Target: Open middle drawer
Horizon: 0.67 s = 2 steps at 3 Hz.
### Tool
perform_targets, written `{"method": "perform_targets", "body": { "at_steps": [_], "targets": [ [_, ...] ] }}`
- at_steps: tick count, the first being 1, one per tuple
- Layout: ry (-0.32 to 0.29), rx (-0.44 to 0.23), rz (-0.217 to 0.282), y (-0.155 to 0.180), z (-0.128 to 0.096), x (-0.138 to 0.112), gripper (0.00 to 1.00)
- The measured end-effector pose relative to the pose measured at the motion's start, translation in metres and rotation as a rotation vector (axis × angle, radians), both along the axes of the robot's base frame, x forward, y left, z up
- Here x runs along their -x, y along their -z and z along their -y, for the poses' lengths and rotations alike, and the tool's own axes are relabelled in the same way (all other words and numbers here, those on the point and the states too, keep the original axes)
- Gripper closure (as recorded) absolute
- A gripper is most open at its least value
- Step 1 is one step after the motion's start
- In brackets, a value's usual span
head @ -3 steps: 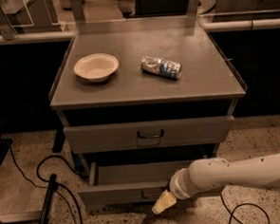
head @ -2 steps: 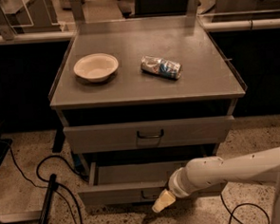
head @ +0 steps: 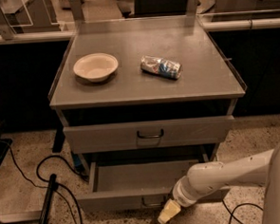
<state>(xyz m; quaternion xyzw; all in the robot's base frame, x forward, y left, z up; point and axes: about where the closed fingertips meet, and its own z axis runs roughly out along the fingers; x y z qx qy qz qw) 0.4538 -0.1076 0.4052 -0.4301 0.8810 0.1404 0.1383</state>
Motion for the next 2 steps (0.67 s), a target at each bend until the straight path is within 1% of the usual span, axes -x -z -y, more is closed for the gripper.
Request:
{"method": "perform_targets", "body": {
  "at_steps": [1,2],
  "targets": [
    [0.004,-0.005,-0.055,-0.015,0.012,0.036,0.0],
    [0.026,-0.025,-0.113,-0.041,0.028,0.081,0.0]
  ]
}}
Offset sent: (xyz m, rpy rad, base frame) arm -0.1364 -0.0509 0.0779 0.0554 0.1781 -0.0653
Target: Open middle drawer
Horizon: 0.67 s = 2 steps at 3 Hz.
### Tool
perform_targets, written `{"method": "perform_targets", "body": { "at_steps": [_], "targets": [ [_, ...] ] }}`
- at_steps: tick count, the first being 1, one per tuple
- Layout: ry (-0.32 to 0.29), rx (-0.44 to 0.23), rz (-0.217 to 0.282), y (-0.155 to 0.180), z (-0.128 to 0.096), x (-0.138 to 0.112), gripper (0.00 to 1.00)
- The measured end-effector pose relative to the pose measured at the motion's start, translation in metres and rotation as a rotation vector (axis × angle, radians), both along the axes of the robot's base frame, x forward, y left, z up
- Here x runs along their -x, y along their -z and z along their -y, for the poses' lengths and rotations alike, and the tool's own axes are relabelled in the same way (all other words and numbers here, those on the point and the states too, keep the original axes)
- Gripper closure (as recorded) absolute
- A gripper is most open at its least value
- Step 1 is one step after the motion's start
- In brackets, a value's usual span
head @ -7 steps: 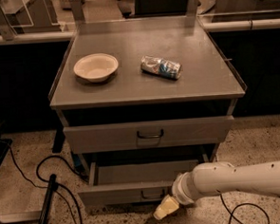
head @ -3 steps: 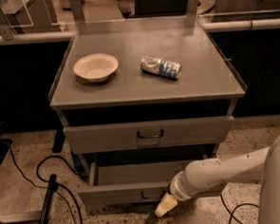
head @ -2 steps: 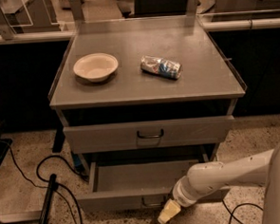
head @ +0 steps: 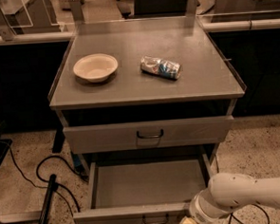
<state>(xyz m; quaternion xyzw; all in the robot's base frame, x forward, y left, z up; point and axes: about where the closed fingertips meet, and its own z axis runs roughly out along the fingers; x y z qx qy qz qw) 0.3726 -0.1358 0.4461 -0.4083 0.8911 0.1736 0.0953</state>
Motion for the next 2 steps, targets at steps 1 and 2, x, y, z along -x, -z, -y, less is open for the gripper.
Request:
{"method": "perform_targets", "body": {
  "at_steps": [1,2],
  "targets": [
    [0.043,-0.03,-0.068,-0.0218,0.0157,0.0448,0.0],
    [0.043,-0.03,-0.068,-0.0217,0.0157,0.0448,0.0]
  ]
}}
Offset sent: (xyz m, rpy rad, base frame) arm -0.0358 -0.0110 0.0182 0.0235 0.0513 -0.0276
